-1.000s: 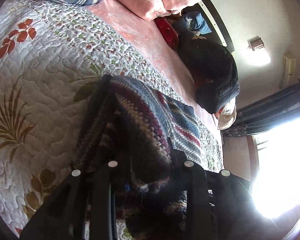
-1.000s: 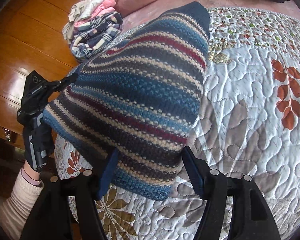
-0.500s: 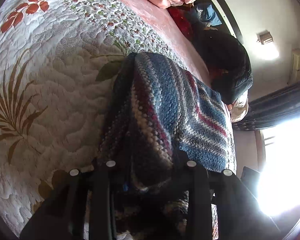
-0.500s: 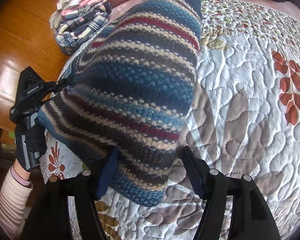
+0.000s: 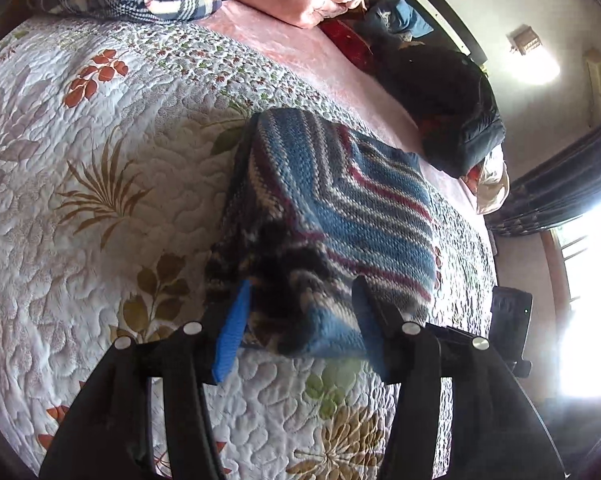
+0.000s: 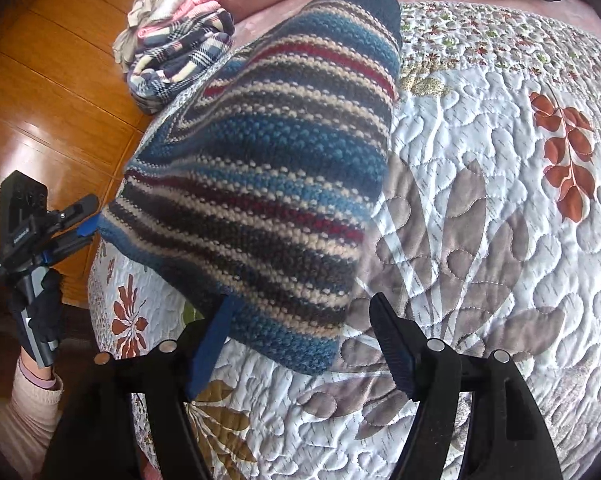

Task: Fold small clothes

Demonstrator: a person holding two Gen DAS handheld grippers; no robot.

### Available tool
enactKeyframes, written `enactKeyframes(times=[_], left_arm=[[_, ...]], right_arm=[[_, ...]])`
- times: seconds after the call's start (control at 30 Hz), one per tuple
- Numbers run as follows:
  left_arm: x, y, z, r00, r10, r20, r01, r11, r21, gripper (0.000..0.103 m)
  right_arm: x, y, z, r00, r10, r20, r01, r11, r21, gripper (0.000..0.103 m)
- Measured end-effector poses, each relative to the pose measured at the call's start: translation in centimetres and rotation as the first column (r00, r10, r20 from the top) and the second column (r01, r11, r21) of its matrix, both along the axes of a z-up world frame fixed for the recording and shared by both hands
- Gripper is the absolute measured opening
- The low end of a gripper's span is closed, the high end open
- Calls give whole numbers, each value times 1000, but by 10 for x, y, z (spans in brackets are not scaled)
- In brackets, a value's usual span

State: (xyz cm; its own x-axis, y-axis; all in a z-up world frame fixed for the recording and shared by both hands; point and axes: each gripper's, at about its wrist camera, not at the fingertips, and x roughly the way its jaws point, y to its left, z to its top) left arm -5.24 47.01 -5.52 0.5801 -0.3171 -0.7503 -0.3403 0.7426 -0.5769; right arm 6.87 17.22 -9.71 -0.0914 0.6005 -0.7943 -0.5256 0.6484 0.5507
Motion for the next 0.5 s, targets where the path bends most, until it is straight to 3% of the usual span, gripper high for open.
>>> enactKeyframes(times=[0.07,0.13,0.2,0.23,0.37,0.5], left_arm=[[4,-5,-6,999,-9,-38,10,1000,16,58],[6,-7,-14,997,-10,-79,13,999,37,53],[7,-6,-20,995,-21,-101,24,999,28,32],[7,-4,-21,995,-31,-99,32,999,3,14],[-5,7,-18,997,-4,-77,4,1000,-5,11],[-12,15,-31,993,2,-118,0,1000,17,10]], right_arm=[[-1,2,-3,1000,-3,-14,3,1000,9,72],[-1,4,-3,1000,-5,-11,5,1000,9,72],[-1,5,-2,1000,-6,-12,6,1000,15,72],[-1,5,-1,1000,-5,-14,5,1000,22,72],[-5,15,5,1000,10,8,-10,1000,15,72],[-7,19,0,1000,13,15,-13,1000,-17,62]])
